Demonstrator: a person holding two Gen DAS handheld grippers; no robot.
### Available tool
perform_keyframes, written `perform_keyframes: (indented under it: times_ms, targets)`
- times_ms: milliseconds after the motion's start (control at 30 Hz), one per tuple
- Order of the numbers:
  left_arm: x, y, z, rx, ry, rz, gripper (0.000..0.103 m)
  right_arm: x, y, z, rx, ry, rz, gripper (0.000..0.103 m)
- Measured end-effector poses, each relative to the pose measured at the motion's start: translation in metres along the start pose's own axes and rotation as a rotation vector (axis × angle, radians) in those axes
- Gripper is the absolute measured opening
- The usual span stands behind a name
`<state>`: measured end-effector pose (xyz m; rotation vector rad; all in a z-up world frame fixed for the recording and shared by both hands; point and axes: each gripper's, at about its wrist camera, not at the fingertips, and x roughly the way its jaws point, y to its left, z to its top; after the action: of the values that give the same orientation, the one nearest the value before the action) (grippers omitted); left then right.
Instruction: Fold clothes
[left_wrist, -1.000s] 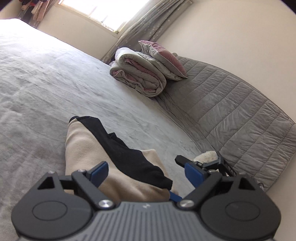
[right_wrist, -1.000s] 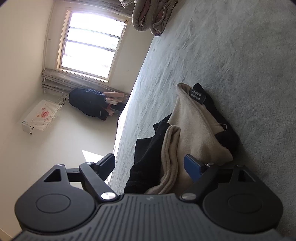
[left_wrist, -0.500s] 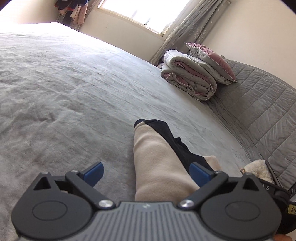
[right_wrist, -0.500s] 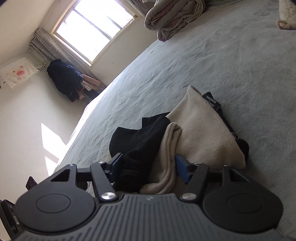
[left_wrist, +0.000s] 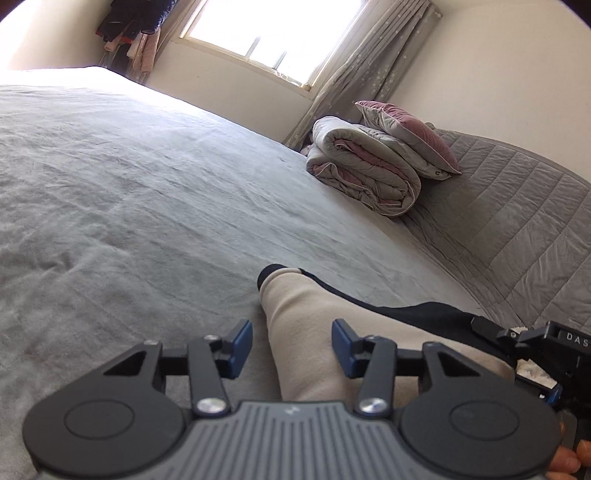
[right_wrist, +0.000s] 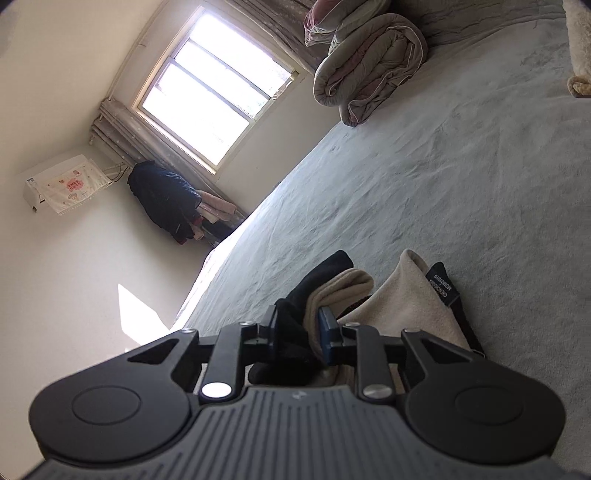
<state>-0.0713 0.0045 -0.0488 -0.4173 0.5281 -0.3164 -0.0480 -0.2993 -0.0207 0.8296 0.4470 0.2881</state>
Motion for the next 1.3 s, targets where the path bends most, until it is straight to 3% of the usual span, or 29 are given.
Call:
perform_keyframes:
  times_ms: [233,433,467,533,633,767,900,1067,1200,1300]
  targets:
    - [0.008,-0.035,-0.015,0.181,0.001,-0.037,0.047,-0.015,-0.021,0.008,0.004,-0.022,-0.024,0.025]
    - [0.016,-0.059,-0.041,0.416,-0.008,0.033,0.048,-0.007,-0.048,-0.007,-0.034,0.011,-0.134,0.025]
    - [0.016,-0.061,-0.044,0.447,-0.022,0.043,0.048,-0.007,-0.05,-0.01,-0.041,0.007,-0.14,0.027]
    - [0.012,-0.064,-0.045,0.478,-0.039,0.052,0.048,-0.012,-0.051,-0.011,-0.033,-0.008,-0.137,0.041]
    - [0.005,-0.065,-0.041,0.49,-0.067,0.052,0.049,-0.022,-0.047,-0.01,-0.031,-0.042,-0.126,0.044]
    - [-0.007,-0.064,-0.036,0.487,-0.128,0.047,0.051,-0.039,-0.03,-0.009,-0.101,-0.137,-0.128,0.044]
    - [-0.015,-0.071,-0.038,0.512,-0.172,0.017,0.051,-0.049,-0.005,-0.02,-0.271,-0.184,-0.113,0.039]
    - [-0.009,-0.079,-0.05,0.58,-0.125,-0.019,0.049,-0.039,0.015,-0.043,-0.486,-0.129,-0.129,0.036]
    - [-0.003,-0.084,-0.065,0.698,-0.098,-0.022,0.049,-0.018,0.003,-0.053,-0.55,-0.051,-0.234,0.027]
    - [-0.005,-0.086,-0.068,0.727,-0.099,-0.023,0.049,-0.009,-0.007,-0.062,-0.621,-0.014,-0.309,0.025]
